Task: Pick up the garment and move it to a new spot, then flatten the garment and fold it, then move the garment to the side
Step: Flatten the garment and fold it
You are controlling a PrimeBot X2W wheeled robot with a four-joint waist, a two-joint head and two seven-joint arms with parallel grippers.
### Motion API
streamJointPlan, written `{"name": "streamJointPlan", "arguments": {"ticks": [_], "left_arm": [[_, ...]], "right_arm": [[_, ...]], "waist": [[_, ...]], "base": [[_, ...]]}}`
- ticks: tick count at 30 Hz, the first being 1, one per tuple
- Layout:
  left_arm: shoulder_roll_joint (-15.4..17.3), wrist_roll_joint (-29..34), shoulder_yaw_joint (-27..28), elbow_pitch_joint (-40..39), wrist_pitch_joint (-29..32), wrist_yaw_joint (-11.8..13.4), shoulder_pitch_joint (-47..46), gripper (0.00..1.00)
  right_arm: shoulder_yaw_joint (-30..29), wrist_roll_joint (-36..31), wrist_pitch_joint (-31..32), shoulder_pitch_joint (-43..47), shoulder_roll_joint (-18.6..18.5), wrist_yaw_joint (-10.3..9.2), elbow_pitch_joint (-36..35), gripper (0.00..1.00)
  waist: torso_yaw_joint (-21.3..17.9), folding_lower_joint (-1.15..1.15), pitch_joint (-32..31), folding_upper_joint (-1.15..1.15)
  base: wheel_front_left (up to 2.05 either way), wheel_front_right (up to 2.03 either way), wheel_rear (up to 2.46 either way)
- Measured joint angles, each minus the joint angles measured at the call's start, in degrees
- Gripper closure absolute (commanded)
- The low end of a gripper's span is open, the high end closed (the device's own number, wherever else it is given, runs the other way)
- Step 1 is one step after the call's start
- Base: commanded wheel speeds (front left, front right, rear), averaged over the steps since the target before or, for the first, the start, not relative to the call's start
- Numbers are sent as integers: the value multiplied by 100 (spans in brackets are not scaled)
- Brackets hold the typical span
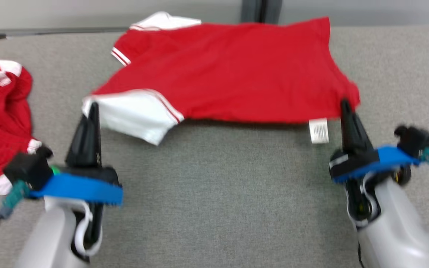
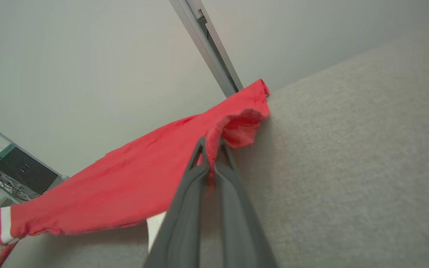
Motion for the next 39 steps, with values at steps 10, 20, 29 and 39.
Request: {"name": "streamJointPlan", "arguments": {"ticks": [10, 20, 29, 39], "left_arm": [[-466, 129, 65, -240, 0, 19, 1769, 100], [-602, 274, -69, -404, 0, 79, 2891, 100], [-571, 344, -261, -368, 21, 73, 3094, 100], [-486, 423, -365, -131, 27, -31, 2713, 100]], "right_arm": [[-235, 104, 93, 1805, -186, 0, -433, 100], [-859, -225, 632, 3304, -89, 0, -1472, 100], [-1234, -566, 1269, 3963, 83, 0, -2235, 100], [-1140, -601, 1430, 3737, 109, 0, -2173, 100]], "waist": [[164, 0, -756, 0], [286, 0, -1254, 0], [303, 1, -1387, 0], [179, 2, -1322, 0]], "base": [[0, 0, 0], [0, 0, 0], [0, 0, 0], [0, 0, 0]]}}
